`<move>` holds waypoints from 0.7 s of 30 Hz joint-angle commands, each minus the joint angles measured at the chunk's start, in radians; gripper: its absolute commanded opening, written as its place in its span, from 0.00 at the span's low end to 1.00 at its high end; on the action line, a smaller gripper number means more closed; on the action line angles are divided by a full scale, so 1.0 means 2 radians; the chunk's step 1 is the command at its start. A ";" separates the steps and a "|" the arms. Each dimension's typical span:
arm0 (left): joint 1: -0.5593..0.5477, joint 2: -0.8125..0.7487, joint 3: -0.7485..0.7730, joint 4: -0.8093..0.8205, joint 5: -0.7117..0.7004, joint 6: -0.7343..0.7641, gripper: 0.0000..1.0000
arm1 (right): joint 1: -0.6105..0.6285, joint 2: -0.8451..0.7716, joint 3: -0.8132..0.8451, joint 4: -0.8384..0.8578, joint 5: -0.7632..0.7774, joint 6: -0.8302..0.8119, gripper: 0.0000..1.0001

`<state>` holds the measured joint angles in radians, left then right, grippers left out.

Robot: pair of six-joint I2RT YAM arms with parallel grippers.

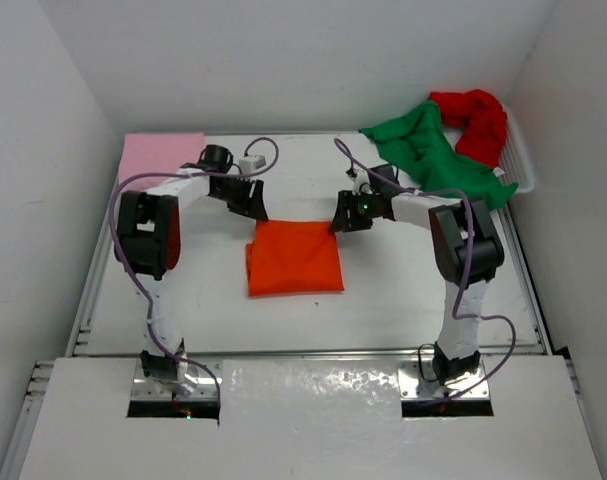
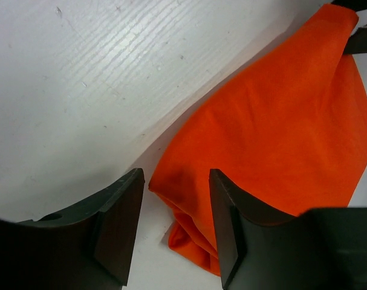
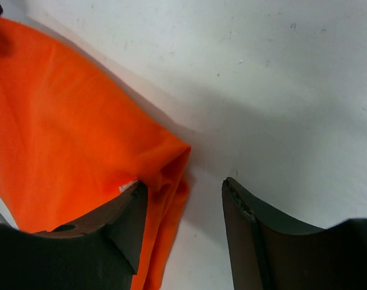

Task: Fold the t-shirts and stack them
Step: Fold the long partially folded tshirt into a neat square

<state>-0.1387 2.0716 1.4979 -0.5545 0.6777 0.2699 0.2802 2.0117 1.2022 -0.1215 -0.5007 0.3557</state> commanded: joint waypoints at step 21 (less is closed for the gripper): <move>-0.001 -0.052 -0.006 -0.025 0.052 0.018 0.00 | 0.003 -0.007 -0.027 0.181 -0.073 0.097 0.00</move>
<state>-0.1387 2.0758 1.4784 -0.5701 0.7429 0.2829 0.2836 2.0998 1.1854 0.1619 -0.6216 0.5331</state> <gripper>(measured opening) 0.015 0.002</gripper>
